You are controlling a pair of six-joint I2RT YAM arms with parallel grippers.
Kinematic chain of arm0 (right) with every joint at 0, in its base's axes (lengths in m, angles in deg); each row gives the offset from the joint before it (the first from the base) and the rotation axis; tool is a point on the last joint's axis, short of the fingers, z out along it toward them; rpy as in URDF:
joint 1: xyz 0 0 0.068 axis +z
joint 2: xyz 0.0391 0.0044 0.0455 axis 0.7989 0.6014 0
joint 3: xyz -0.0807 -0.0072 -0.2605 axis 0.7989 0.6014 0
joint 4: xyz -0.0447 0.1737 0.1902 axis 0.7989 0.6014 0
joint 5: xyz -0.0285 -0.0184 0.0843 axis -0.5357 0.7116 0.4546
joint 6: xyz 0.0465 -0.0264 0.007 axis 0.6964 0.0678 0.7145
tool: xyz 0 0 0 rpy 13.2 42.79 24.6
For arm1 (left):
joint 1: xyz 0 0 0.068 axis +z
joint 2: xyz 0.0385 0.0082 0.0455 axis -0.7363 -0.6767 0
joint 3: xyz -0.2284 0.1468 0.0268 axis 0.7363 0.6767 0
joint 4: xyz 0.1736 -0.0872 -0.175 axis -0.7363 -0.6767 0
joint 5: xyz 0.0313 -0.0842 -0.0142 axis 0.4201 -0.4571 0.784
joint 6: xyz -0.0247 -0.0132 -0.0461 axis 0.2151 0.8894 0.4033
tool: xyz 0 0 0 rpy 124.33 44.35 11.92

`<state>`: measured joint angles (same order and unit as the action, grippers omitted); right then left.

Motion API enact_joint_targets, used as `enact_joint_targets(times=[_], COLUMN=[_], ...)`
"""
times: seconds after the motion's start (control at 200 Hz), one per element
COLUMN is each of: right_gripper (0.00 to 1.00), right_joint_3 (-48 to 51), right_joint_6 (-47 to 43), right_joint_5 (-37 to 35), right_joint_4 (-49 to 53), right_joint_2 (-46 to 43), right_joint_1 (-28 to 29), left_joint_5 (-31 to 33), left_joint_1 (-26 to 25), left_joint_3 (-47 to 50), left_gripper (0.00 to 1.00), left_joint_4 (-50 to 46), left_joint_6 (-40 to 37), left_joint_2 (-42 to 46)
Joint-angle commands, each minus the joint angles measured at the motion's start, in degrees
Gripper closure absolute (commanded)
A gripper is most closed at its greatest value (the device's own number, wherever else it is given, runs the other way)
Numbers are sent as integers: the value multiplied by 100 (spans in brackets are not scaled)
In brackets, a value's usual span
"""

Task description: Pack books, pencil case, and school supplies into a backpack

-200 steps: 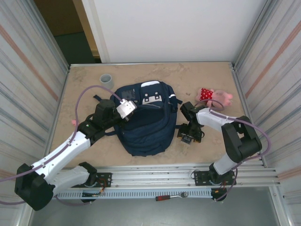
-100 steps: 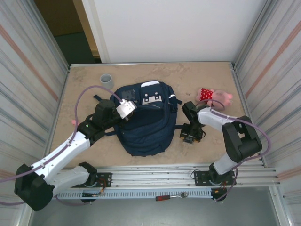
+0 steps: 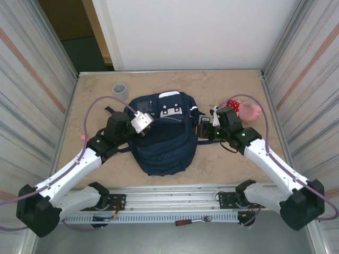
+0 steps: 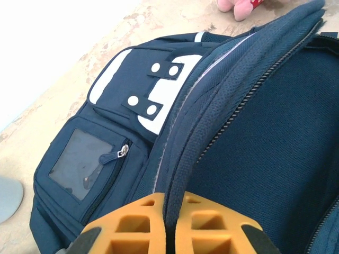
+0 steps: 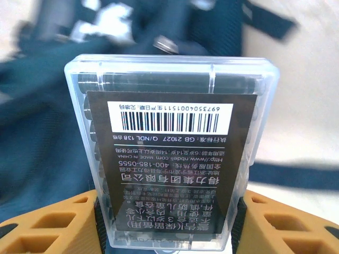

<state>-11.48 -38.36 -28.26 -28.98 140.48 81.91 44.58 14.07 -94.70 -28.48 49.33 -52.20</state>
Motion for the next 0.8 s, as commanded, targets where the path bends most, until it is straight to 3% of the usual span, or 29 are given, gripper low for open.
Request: enact_joint_targets(times=[0.0, 0.18, 0.406, 0.551, 0.792], right_gripper=[46, 49, 52, 52, 49], right_joint_3=[-79, -303, -382, -588, -761], right_joint_6=[-1485, -3614, -5961, -6679, -7074], right_joint_5=[682, 859, -288, -873, -1172], right_joint_4=[-905, -1092, -1210, -1457, -2006], right_joint_2=[-214, -132, 559, 1193, 1773], right_joint_1=[212, 1000, 2157, 2407, 2382], left_joint_5=[-224, -503, -811, -981, -1243], left_joint_1=[63, 61, 62, 67, 68], left_joint_3=[-188, -185, -342, -469, -523], left_gripper=[96, 96, 96, 96, 96], left_joint_4=[231, 273, 313, 267, 269], left_joint_6=[265, 404, 512, 521, 539], left_joint_2=[240, 234, 189, 155, 179])
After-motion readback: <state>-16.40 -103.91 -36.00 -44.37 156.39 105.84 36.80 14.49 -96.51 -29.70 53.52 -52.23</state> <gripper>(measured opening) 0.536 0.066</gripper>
